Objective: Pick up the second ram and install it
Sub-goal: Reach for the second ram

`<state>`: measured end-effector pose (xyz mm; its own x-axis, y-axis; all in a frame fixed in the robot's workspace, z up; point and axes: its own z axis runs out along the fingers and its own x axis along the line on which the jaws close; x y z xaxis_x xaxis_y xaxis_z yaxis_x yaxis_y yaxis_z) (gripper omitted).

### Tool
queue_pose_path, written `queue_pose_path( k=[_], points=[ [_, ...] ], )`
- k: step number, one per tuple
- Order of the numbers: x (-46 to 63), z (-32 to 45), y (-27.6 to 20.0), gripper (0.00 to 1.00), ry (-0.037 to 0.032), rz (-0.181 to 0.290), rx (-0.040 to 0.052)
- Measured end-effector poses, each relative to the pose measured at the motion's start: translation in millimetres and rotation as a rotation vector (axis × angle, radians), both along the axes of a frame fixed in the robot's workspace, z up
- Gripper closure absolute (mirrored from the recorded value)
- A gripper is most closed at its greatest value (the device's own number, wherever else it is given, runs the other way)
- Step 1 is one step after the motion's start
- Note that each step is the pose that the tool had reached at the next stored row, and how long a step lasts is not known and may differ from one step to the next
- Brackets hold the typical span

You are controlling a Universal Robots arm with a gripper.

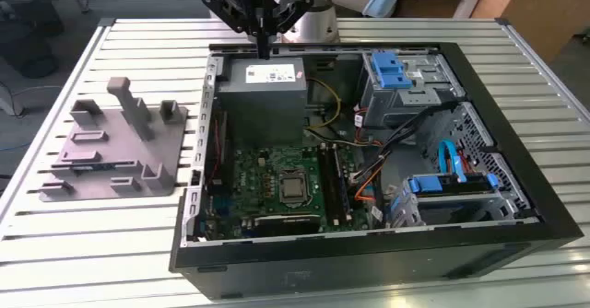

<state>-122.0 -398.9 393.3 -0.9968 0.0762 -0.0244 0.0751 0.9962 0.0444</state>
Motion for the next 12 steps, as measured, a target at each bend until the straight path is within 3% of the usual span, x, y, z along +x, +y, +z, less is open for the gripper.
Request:
queue_pose_path(
  k=[9,12],
  points=[
    [-1.0,0.0,0.0,0.90,0.0000,0.000,-0.0001],
    [-11.2,0.0,0.0,0.90,0.0000,0.000,0.0000]
  ],
)
